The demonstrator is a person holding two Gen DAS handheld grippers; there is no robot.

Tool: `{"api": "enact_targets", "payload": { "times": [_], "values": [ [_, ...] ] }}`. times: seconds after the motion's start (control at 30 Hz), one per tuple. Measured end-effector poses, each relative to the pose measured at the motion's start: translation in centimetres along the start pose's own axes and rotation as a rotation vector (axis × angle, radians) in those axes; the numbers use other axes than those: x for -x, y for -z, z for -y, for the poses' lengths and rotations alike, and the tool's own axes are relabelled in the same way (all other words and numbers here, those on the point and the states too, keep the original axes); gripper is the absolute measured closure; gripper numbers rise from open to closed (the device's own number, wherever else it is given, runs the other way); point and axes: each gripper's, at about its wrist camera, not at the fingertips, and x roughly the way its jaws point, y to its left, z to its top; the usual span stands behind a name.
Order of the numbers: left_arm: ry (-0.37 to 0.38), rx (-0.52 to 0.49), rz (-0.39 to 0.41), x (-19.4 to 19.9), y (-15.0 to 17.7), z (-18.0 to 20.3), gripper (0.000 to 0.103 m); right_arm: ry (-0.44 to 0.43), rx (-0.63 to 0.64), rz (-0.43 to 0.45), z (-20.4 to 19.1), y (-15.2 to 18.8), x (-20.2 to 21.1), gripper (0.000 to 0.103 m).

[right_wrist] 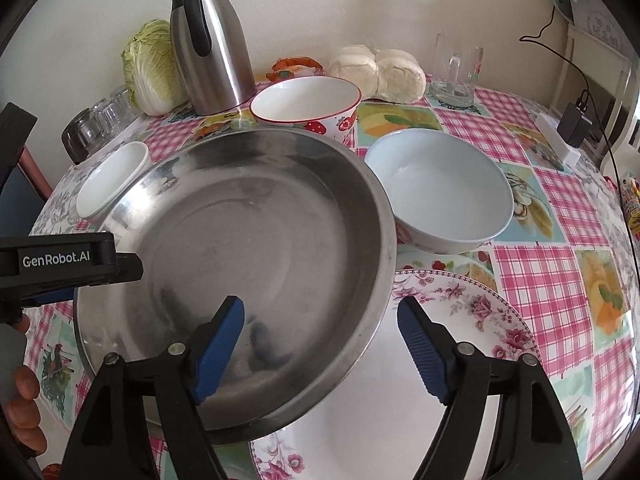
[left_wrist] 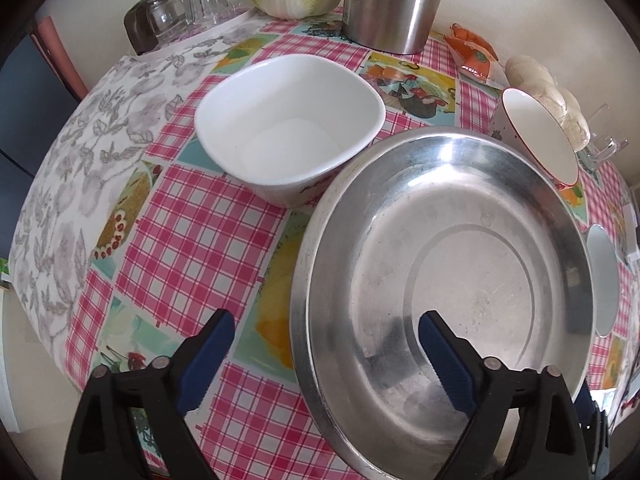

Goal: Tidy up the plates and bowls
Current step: 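Lower the steel basin onto the table and open the left tool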

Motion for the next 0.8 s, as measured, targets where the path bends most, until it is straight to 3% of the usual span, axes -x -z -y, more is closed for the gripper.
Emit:
{"api": "enact_targets", "payload": {
  "times": [0.1, 0.2, 0.8],
  "values": [
    [-0.015, -0.016, 0.031, 0.5, 0.0, 0.1, 0.000, -0.003, 0.005, 0.006, 0.1, 0.0, 0.1, 0.021],
    [-0.006, -0.018, 0.055, 1.0, 0.0, 0.1, 0.000, -0.001, 0.015, 0.020, 0.1, 0.0, 0.3, 0.010],
    [0.060, -0.047, 0.209, 4.7, 2.3, 1.4, 0.000, 0.035, 0.042, 0.088, 2.1, 0.9, 2.7, 0.009]
  ]
}}
